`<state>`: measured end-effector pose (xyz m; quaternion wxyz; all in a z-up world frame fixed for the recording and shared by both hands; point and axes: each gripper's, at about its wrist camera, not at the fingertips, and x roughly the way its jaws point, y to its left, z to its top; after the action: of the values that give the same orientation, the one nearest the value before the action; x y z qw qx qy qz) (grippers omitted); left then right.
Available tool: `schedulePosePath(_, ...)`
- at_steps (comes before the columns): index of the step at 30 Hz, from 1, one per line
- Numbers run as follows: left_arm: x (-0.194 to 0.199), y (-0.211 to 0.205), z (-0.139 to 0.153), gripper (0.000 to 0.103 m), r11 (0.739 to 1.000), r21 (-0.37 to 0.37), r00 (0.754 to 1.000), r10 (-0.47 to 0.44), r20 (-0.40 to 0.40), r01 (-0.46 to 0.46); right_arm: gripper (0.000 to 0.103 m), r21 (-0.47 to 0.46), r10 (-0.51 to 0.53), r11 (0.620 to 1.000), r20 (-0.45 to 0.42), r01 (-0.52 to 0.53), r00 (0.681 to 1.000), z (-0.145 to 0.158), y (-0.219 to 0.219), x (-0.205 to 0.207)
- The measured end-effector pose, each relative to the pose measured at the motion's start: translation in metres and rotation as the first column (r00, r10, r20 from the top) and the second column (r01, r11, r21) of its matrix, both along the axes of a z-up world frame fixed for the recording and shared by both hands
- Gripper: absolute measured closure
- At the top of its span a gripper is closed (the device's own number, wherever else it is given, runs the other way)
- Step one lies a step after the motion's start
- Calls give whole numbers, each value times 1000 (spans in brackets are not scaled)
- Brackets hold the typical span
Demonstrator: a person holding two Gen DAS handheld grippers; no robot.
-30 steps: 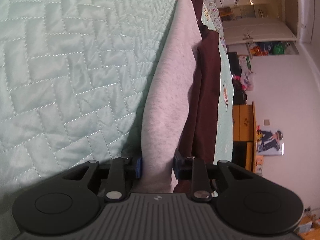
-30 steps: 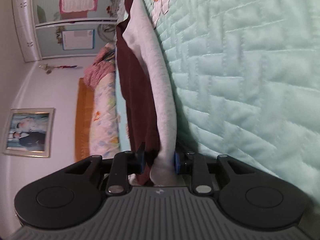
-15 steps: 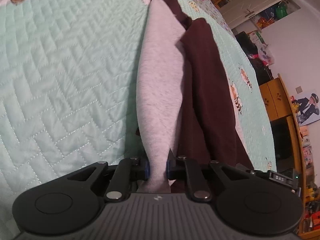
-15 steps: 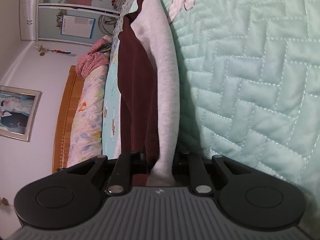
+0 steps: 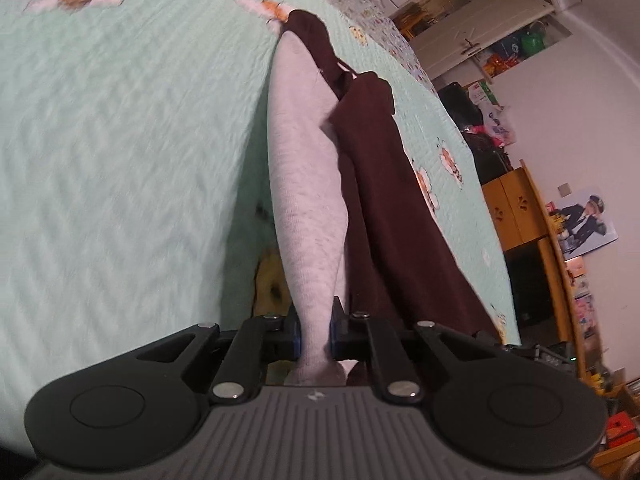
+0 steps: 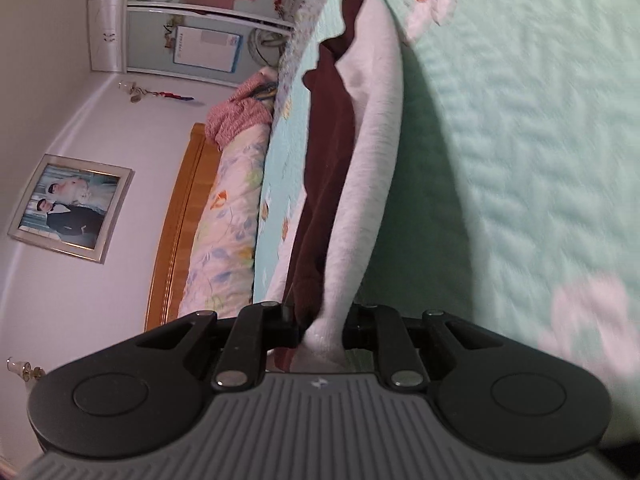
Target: Fold clothes
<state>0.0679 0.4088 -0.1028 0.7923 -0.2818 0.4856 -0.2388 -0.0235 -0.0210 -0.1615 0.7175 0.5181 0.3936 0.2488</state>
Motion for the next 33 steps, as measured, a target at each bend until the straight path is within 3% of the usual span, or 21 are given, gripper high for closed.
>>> schedulePosePath(7,-46,4,-17,91,1000,2,998,-14,-53,14,85,-24,43,999,-52,-44,998,-11,0,-49)
schedulePosePath(11,-48,7,-28,91,1000,4,996,28,-90,-27,84,-37,31,999,-93,-34,995,-26,2,-58)
schedulePosePath(14,-46,2,-25,91,999,27,997,24,-73,-22,83,-52,33,998,-102,-38,994,-30,4,-60)
schedulePosePath(20,-46,8,-27,91,1000,1,997,21,-71,-21,70,-85,60,994,-101,-69,993,-28,5,-67)
schedulePosePath(33,-48,14,-33,91,998,-58,994,27,-103,-33,79,-171,104,978,-83,-117,991,-21,13,-71)
